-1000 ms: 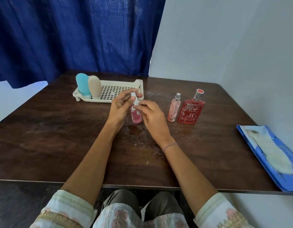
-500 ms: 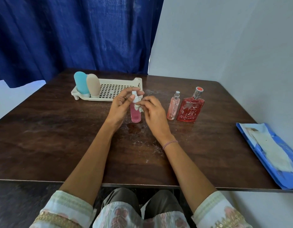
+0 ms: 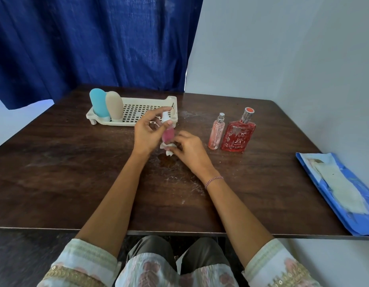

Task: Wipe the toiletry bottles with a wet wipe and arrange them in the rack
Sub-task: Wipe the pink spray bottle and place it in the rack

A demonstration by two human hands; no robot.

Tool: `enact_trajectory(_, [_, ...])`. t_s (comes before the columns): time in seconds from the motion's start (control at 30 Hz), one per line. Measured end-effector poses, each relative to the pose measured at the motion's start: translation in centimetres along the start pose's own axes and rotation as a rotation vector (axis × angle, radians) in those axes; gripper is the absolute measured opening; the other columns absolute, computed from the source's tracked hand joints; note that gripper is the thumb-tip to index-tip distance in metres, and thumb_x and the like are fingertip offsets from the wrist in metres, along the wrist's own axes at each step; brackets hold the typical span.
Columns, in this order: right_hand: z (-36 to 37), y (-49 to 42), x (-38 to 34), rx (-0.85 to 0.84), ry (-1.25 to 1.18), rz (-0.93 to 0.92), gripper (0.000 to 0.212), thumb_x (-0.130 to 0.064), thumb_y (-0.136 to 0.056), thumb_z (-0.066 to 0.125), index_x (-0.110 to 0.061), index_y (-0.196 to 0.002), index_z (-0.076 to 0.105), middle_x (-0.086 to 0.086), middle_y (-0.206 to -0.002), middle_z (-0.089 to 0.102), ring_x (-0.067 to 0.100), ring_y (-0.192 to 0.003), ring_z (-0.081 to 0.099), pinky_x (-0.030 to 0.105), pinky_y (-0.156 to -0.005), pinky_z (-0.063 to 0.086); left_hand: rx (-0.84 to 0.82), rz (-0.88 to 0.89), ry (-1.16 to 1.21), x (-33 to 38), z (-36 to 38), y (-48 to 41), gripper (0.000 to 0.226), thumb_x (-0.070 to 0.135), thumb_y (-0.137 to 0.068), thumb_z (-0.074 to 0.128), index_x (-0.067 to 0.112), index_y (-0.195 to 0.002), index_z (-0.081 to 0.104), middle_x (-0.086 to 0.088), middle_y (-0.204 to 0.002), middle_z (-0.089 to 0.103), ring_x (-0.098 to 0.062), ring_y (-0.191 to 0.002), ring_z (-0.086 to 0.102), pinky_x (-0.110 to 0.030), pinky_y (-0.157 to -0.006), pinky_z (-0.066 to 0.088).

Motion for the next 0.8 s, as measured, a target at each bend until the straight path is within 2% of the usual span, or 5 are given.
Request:
enact_trajectory(0.13, [-1.2,-0.2,-0.1,0.173,-0.061,0.003,0.018,-0.004,-0.079,0.071,-0.007,-0.097,0.071,0.004,-0.092,0.062,0.003,-0.079,0.053,0.013,-0.076,0.044,-0.013,0.006,-0.013,0.5,0.2,0.0,0.038,0.014,-0.086,0.068,0.024,-0.121,0.06,0.0,-0.116,0.065,0.005,-0.096,0.054,-0.015,-0.086,0.047])
enact_trajectory(0.3, [0.2,-0.1,0.4,-0.069,0.001,0.022,0.016,-0.005,-0.078,0.072,-0.01,-0.092,0.073,0.001,-0.091,0.061,0.007,-0.078,0.054,0.024,-0.078,0.049,-0.007,-0.034,-0.028,-0.3,-0.6,-0.1,0.036,0.017,-0.088,0.065,0.022,-0.123,0.062,0.018,-0.091,0.059,0.0,-0.088,0.053,-0.027,-0.08,0.052])
enact_trajectory(0.47, [-0.6,-0.2,0.0,0.055,-0.037,-0.019,0.015,-0.004,-0.08,0.07,-0.009,-0.094,0.072,0.003,-0.092,0.061,0.011,-0.081,0.061,0.019,-0.08,0.049,-0.031,-0.015,-0.051,-0.1,0.0,0.1,0.031,0.019,-0.091,0.061,0.029,-0.121,0.06,0.007,-0.097,0.062,-0.013,-0.094,0.059,-0.042,-0.085,0.054])
enact_trajectory(0.6, [0.5,0.0,0.0,-0.104,0.04,-0.03,0.018,-0.005,-0.078,0.071,-0.01,-0.095,0.073,0.003,-0.092,0.061,0.012,-0.082,0.059,0.028,-0.079,0.051,-0.015,-0.035,-0.062,-0.1,-0.4,0.0,0.032,0.017,-0.092,0.06,0.032,-0.12,0.058,0.005,-0.101,0.061,-0.008,-0.095,0.057,-0.035,-0.085,0.054])
enact_trajectory(0.8, [-1.5,0.0,-1.1,0.196,-0.01,-0.091,0.02,-0.001,-0.083,0.065,-0.003,-0.103,0.068,0.008,-0.101,0.061,0.017,-0.095,0.06,0.023,-0.089,0.049,-0.059,0.045,-0.06,0.8,0.3,0.4,0.028,0.014,-0.094,0.057,0.021,-0.121,0.057,0.009,-0.102,0.062,0.004,-0.092,0.059,-0.014,-0.076,0.05])
Point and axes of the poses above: each hand's wrist, its own y-axis away from the middle knuckle, its own z-axis out of the palm, x = y × z, the point moved 4 cm from there along -y, towards the middle knuckle
